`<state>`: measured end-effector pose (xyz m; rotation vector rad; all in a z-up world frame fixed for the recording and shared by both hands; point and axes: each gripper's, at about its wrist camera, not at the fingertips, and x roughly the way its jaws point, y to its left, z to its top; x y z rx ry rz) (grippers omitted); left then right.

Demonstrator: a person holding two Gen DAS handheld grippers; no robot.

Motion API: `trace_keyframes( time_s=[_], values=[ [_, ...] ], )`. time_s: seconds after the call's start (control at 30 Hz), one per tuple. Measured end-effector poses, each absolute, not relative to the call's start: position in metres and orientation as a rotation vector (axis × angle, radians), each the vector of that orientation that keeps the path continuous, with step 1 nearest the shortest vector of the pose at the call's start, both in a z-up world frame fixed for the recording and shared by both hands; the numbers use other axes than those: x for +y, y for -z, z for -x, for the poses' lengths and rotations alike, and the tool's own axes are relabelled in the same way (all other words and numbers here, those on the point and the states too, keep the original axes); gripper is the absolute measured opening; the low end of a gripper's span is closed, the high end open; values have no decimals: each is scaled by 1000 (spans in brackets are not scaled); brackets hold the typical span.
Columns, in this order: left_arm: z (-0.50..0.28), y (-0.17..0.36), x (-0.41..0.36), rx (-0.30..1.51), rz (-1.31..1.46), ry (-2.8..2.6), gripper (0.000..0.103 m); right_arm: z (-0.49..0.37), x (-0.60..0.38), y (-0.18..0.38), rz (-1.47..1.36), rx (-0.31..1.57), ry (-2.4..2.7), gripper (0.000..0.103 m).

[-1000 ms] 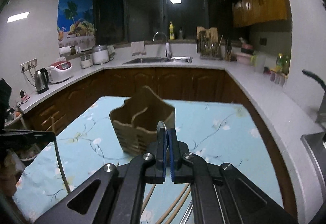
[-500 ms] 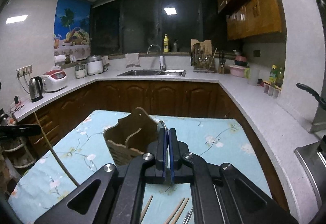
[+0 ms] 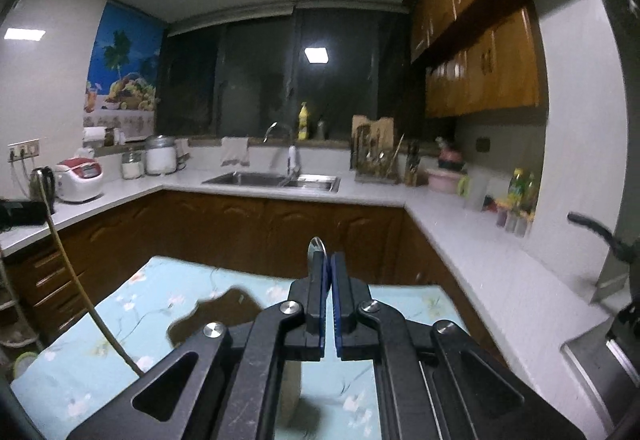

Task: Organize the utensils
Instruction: 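Lift and carry chopstick in left tool while right tool carries spoon into holder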

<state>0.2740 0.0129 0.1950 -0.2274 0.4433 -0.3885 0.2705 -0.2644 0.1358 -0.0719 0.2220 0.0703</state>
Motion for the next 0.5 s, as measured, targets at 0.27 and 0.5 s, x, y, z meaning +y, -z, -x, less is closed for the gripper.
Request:
trace_keyframes(
  time_s=[0.27, 0.5],
  values=[
    [-323, -204, 10, 393, 235, 354, 4, -316, -255, -137, 109, 167, -1, 2],
    [-364, -151, 6, 457, 293, 305, 4, -338, -238, -94, 159, 196, 6, 2]
  ],
)
